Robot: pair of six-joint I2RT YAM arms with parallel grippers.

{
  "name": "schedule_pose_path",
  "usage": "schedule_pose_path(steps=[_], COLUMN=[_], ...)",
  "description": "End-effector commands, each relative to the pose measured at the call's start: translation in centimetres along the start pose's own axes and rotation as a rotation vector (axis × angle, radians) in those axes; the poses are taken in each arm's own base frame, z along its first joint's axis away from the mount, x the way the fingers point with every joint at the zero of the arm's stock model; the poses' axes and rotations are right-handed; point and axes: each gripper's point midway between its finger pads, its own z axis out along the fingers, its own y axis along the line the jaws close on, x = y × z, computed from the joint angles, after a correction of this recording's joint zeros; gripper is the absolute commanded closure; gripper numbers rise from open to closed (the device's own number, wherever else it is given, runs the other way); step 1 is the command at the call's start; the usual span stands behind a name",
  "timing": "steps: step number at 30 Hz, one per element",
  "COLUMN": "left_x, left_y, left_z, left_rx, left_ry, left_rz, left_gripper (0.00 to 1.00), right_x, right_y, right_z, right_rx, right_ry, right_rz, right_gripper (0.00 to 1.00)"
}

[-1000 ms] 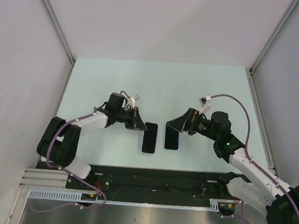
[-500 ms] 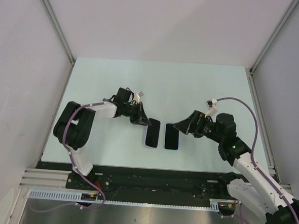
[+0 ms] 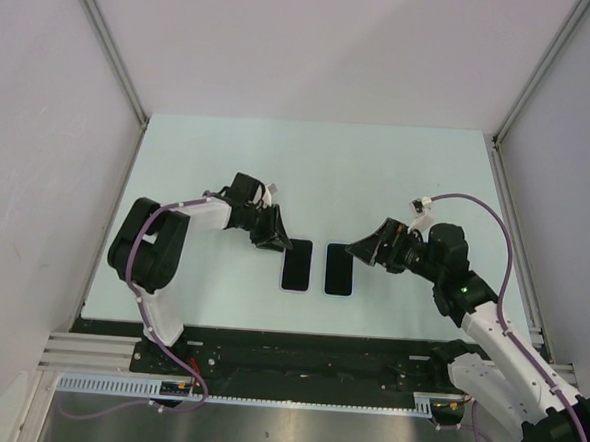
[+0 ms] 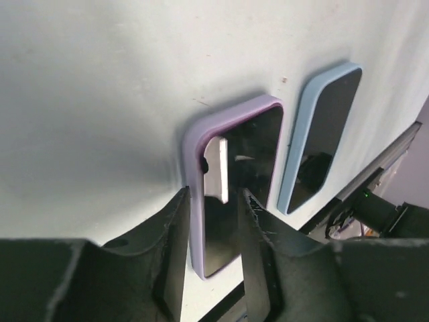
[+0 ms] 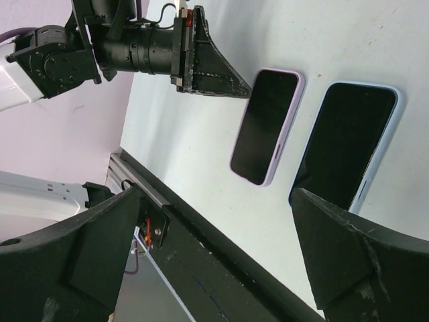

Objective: Put the phone into the phone case

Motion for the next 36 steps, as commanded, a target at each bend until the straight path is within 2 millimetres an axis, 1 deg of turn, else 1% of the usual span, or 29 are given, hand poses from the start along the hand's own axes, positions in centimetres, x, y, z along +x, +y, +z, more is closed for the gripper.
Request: schedule_pose_path(steps=[1,2,4,5,7,8,9,10,11,12,14,15,16,17,18,19,21,22,23,24,25,26,28,32,36], left_x=[-1.4,-1.5,-2.0,-2.2,-2.8,-3.1,-3.2,-3.3,-3.1,-3.1,-2.7,-2.2,-1.7,-1.5,-0.8,-0.2,1.0,1.6,1.9,2.4,2.5,2.8,3.0,3.2,3.5], left_y=[0.3,0.3,-0.2,-0.9,-2.2,-3.4,-4.4,-5.2,-5.6,-6.9,-8.3,-9.2,-10.0,-10.8,-11.0,-12.5,-13.0,-13.9,-14.1,-13.6,-13.7,-13.8,-13.4,-13.7,-13.7], left_z=[-1.8,-2.2,-3.1,-4.1,-5.6,-7.0,-7.9,-8.6,-9.3,-10.9,-12.5,-13.8,-14.6,-15.2,-15.5,-17.1,-17.9,-19.2,-19.9,-19.7,-20.1,-21.0,-21.0,-21.2,-21.3], left_rx=[-0.043,-0.055,-0.059,-0.057,-0.044,-0.022,0.002,0.018,0.026,0.047,0.086,0.108,0.142,0.174,0.193,0.244,0.273,0.292,0.299,0.299,0.301,0.297,0.286,0.299,0.304], left_ry=[-0.082,-0.088,-0.110,-0.128,-0.166,-0.201,-0.219,-0.236,-0.246,-0.286,-0.317,-0.347,-0.359,-0.378,-0.380,-0.422,-0.446,-0.494,-0.520,-0.526,-0.554,-0.595,-0.613,-0.608,-0.601], left_rz=[0.043,0.051,0.077,0.107,0.154,0.204,0.237,0.267,0.309,0.352,0.425,0.457,0.484,0.513,0.526,0.582,0.632,0.687,0.711,0.718,0.742,0.761,0.763,0.768,0.764], left_gripper=[0.58,0.51,0.46,0.42,0.37,0.16,0.03,0.00,0.00,0.00,0.00,0.00,0.00,0.00,0.00,0.00,0.00,0.00,0.00,0.00,0.00,0.00,0.00,0.00,0.00], right_x=[-0.5,-0.5,-0.5,-0.5,-0.5,-0.7,-0.6,-0.8,-1.4,-1.5,-2.1,-2.2,-2.3,-2.5,-2.8,-3.0,-3.3,-3.4,-3.8,-3.9,-4.1,-4.2,-4.5,-4.9,-5.1], right_y=[0.5,0.4,0.3,0.1,-0.1,-0.3,-0.6,-0.7,-0.5,-0.5,-0.1,0.0,0.0,0.2,0.6,1.0,2.0,2.2,2.6,2.9,3.4,3.7,3.9,3.5,3.7], right_z=[-0.5,-0.5,-0.7,-0.7,-1.0,-1.1,-1.3,-1.5,-1.8,-2.1,-2.6,-2.6,-2.8,-2.9,-3.2,-3.3,-3.8,-4.0,-4.1,-4.2,-4.5,-4.6,-5.1,-5.7,-6.5], right_rx=[-0.015,-0.012,-0.001,0.005,0.020,0.029,0.049,0.061,0.069,0.084,0.094,0.096,0.099,0.100,0.097,0.090,0.058,0.051,0.041,0.027,0.011,0.002,0.000,0.034,0.037], right_ry=[-0.013,-0.014,-0.009,-0.009,-0.003,-0.009,-0.006,-0.009,-0.029,-0.028,-0.040,-0.042,-0.043,-0.046,-0.047,-0.052,-0.071,-0.080,-0.097,-0.106,-0.119,-0.126,-0.150,-0.191,-0.227], right_rz=[-0.015,-0.011,-0.010,-0.008,-0.020,-0.024,-0.021,-0.024,-0.041,-0.039,-0.058,-0.063,-0.065,-0.069,-0.072,-0.073,-0.075,-0.072,-0.072,-0.075,-0.080,-0.084,-0.078,-0.060,-0.066], right_gripper=[0.00,0.00,0.00,0.00,0.00,0.00,0.00,0.00,0.00,0.00,0.00,0.00,0.00,0.00,0.00,0.00,0.00,0.00,0.00,0.00,0.00,0.01,0.00,0.00,0.00])
